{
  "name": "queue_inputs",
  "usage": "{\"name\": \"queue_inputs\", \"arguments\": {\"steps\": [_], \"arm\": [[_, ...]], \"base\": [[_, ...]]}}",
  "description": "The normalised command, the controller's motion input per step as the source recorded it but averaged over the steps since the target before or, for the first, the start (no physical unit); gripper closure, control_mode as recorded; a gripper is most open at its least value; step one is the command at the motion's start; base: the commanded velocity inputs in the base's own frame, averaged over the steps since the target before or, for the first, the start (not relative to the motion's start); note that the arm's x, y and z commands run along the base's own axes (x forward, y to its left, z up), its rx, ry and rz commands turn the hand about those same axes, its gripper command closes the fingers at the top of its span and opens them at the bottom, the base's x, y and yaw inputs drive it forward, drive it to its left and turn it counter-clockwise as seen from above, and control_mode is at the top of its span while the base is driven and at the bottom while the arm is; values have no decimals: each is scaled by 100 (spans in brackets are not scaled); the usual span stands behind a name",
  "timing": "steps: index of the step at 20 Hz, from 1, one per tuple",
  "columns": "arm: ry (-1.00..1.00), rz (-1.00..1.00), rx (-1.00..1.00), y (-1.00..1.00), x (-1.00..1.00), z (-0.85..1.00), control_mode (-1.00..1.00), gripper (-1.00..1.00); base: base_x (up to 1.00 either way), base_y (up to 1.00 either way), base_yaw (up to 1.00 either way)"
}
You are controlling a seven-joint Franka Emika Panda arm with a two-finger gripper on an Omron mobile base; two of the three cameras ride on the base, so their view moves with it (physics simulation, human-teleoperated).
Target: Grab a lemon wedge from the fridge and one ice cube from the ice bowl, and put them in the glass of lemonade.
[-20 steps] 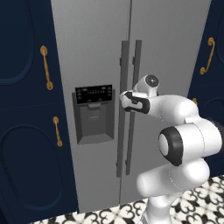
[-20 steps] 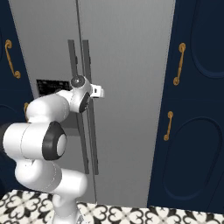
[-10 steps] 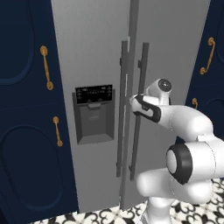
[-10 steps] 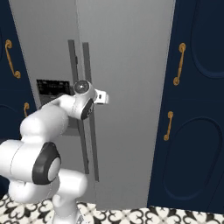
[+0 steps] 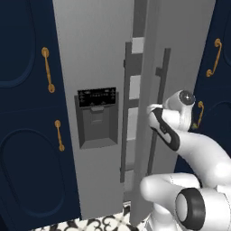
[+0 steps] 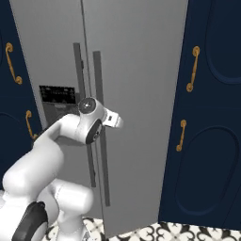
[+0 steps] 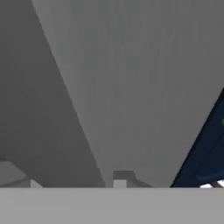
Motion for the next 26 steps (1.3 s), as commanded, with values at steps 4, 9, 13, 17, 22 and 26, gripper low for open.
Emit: {"name": "queue_inputs", "arguments": {"steps": [4, 9, 13, 17, 22, 26], "arm": [[9, -28, 20, -100, -57, 3, -100, 100], [5, -33, 21, -100, -57, 2, -100, 100], [2, -32, 21, -100, -50, 1, -100, 100], [0, -31, 20, -100, -32, 0, -100, -100], [-5, -16, 10, -83, -38, 9, -100, -100], [-25, 0, 8, -30, -82, 90, -100, -100]], "base": [[0, 0, 0], [0, 0, 0], [0, 0, 0], [0, 0, 0], [0, 0, 0], [0, 0, 0]]}}
